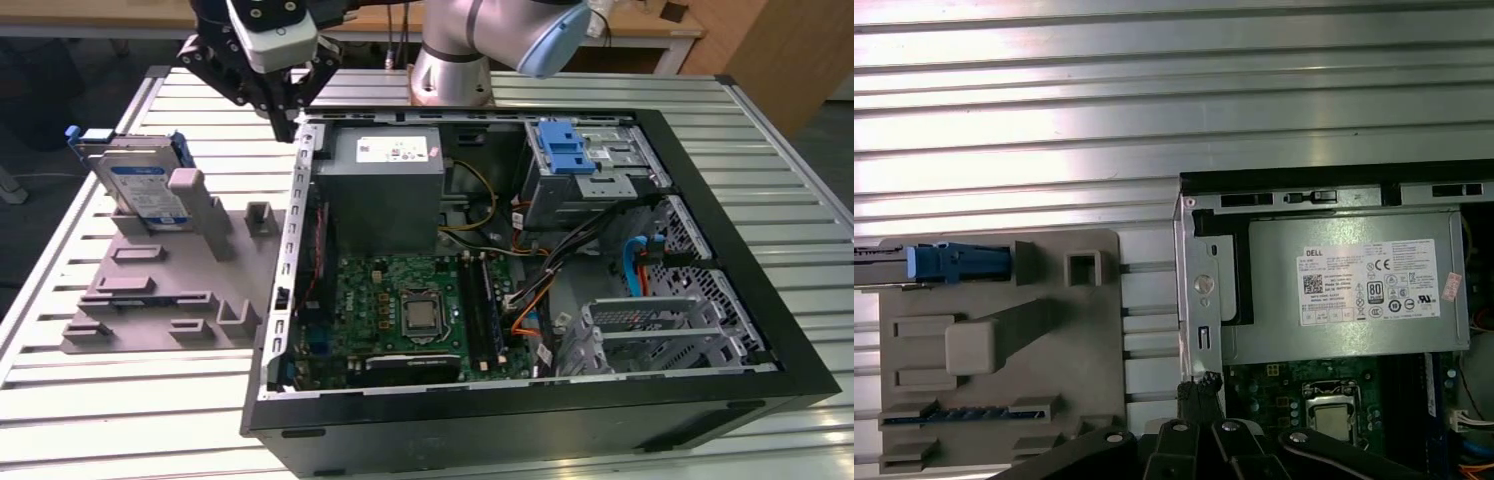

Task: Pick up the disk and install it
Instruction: 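Reach for the disk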

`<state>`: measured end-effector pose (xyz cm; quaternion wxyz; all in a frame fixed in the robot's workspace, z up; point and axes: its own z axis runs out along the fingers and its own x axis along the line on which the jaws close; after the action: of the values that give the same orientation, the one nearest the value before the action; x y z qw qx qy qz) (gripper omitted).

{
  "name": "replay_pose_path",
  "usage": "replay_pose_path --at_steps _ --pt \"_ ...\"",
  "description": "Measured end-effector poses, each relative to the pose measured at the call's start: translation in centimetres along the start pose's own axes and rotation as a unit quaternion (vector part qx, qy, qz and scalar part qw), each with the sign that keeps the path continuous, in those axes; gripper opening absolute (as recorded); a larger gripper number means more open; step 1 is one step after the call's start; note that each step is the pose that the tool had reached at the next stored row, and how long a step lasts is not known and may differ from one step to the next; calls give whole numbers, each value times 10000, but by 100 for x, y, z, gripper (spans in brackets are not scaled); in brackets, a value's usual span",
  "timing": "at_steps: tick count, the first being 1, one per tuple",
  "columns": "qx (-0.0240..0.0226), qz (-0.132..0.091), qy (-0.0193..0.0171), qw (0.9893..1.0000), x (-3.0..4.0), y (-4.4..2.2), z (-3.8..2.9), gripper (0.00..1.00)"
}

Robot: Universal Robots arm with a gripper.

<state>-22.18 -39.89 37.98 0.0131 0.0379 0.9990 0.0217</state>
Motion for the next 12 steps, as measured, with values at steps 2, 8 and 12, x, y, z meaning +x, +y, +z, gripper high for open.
replay_pose_path --at_steps 2,8,12 --pt "0 0 0 10000 7 -1 1 11" --pt "0 0 0 10000 30 -3 6 11" --pt "0 0 0 10000 44 -4 10 11"
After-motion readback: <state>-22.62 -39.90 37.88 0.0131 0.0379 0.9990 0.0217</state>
